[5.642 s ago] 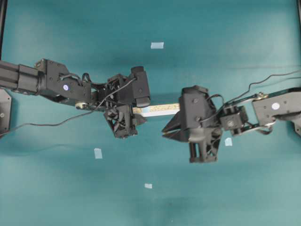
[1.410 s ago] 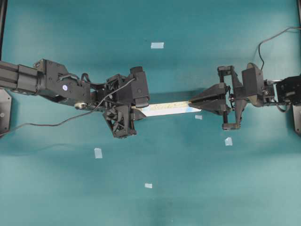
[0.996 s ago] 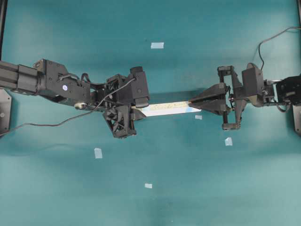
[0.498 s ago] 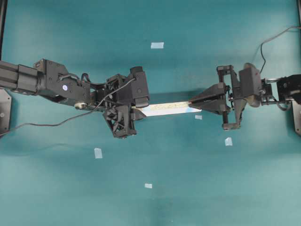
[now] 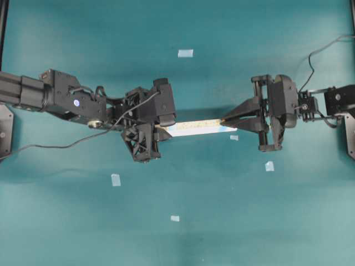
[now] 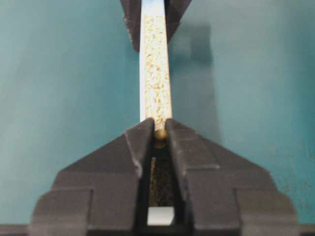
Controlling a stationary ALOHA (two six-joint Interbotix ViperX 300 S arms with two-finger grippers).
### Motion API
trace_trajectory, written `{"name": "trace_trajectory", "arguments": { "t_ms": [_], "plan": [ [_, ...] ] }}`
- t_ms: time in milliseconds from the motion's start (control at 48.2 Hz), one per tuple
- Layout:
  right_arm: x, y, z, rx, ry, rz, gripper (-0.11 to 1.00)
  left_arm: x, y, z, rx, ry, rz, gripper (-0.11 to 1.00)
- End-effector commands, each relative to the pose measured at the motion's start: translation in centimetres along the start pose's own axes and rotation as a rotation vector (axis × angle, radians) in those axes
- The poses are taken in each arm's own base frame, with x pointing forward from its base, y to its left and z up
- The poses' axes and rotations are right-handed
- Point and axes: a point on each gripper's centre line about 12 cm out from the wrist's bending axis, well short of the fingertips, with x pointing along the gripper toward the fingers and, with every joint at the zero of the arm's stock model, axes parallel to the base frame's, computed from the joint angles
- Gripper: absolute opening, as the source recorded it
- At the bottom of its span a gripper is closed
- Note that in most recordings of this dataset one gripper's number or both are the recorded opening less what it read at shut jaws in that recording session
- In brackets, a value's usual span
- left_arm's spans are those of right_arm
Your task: Move the wooden board into place and insert the rod into its hole.
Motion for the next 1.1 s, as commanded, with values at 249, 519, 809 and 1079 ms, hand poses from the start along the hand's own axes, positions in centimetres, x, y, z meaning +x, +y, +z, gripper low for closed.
{"name": "trace_trajectory", "arguments": {
  "t_ms": [249,519,809,1079],
  "plan": [
    [-0.2,-0.1,0.2,-0.004,0.026,-0.016,0.82,-1.0,-0.3,1.2,0.004,-0.044,-0.009,0.21],
    [-1.9,0.2,3.0,-0.031,-0.062,-0.021,0.84,-1.0,-0.3,1.2,0.004,-0.044,-0.009,0.21],
    [-4.3,0.3,5.3,-0.054,-0.086,-0.055,0.84,-1.0,-0.4,1.1,0.004,-0.042,-0.01,0.21],
    [-5.7,0.8,6.4,-0.071,-0.102,-0.062,0.84,-1.0,-0.2,0.6,-0.002,-0.03,-0.007,0.21]
  ]
}}
